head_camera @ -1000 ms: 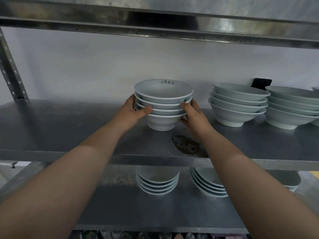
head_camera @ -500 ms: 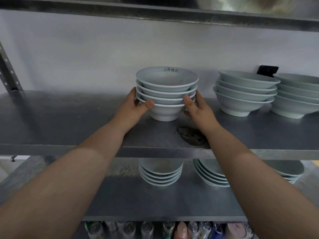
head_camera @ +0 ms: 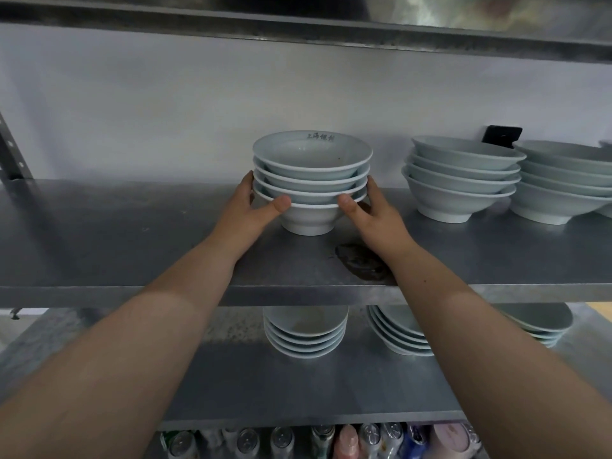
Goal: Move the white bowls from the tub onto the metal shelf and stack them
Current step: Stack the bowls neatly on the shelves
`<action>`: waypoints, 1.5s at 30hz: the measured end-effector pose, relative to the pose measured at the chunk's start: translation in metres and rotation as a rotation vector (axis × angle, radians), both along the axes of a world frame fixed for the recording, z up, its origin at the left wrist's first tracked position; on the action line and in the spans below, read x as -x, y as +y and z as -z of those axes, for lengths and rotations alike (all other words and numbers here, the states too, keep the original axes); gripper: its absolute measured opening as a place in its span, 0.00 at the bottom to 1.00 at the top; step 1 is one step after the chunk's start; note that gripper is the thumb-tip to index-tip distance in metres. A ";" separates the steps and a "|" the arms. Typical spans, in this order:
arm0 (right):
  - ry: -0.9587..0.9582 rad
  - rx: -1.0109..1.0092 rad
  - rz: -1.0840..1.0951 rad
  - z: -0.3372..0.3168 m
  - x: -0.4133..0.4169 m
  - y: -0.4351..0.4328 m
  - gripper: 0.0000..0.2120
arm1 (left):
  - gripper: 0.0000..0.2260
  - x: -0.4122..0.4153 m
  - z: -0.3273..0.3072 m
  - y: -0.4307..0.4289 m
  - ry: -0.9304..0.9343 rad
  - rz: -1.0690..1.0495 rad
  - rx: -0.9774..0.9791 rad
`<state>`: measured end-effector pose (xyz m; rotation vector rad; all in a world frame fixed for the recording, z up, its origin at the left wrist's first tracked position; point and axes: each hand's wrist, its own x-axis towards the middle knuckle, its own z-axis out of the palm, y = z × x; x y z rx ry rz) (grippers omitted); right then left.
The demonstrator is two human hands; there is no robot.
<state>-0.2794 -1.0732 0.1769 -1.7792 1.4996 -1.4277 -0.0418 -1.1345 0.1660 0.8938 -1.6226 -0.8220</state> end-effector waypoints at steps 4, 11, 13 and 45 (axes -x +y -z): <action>-0.020 0.005 0.008 0.002 -0.004 0.000 0.27 | 0.34 -0.001 -0.001 0.000 -0.017 0.001 -0.021; 0.004 -0.015 0.018 0.002 -0.007 0.002 0.31 | 0.36 0.001 0.002 0.005 -0.096 -0.138 -0.026; -0.016 -0.055 0.032 0.001 -0.003 0.004 0.35 | 0.35 0.004 -0.002 0.019 -0.048 -0.358 0.040; -0.098 0.044 0.121 0.001 0.292 0.015 0.32 | 0.20 0.317 -0.009 0.023 0.209 -0.074 -0.188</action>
